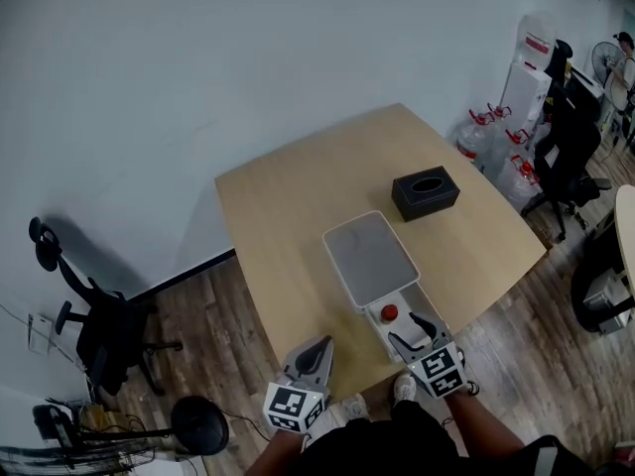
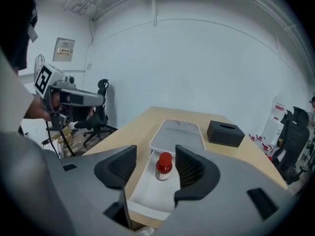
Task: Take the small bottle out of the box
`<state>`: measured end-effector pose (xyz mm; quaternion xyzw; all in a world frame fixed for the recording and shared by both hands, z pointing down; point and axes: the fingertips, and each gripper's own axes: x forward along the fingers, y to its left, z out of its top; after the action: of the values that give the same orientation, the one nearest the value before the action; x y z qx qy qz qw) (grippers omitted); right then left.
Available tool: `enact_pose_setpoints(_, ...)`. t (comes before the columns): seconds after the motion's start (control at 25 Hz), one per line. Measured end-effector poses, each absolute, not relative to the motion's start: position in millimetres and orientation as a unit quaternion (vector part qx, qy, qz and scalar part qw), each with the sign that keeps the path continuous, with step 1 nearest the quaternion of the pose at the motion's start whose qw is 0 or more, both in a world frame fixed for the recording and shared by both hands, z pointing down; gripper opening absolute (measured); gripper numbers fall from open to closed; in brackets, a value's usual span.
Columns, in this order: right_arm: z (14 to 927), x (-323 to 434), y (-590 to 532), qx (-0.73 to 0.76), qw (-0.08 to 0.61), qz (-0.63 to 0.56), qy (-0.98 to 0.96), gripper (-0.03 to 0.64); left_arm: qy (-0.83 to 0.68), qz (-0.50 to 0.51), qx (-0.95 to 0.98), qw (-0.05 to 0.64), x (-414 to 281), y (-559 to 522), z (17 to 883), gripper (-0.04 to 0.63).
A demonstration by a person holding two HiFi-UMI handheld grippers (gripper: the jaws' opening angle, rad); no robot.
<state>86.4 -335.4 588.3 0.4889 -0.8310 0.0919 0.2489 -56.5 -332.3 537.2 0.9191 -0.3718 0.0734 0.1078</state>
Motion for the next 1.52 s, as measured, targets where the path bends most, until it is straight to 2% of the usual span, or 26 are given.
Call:
enact_pose_setpoints(0.08,604,89,-341,0.475,0.267,0.103,-0.832,0.305,-0.381,0.073,0.915,0.110,-57,-336,536,0.012)
enact_pose_setpoints(0.12,613,90,-344,0.467,0.277,0.108,-0.833,0.314,-0.385,0.073,0.913,0.109,-58,-338,536,0.012)
enact_pose_setpoints(0.56,694,99,-375,0.366,0.395,0.113,-0.835,0.316,-0.447,0.078,0.882,0.128,-62,-343,543,0.012)
enact_pose_setpoints(0.96,724,89,-387,0.316,0.419,0.120,-0.843,0.308,-0.495,0.093,0.856,0.119,-70,-335,543,0.012)
enact_pose_setpoints(1.16,726,86,-393,0.313,0.417,0.122,-0.845,0.235,-0.507,0.094,0.848,0.121,-72,-332,547,0.012)
enact_pose_setpoints(1.52,717,90,-391,0.323,0.398,0.120,-0.850,0.229,-0.512,0.100,0.846,0.110,-70,-331,544,0.012)
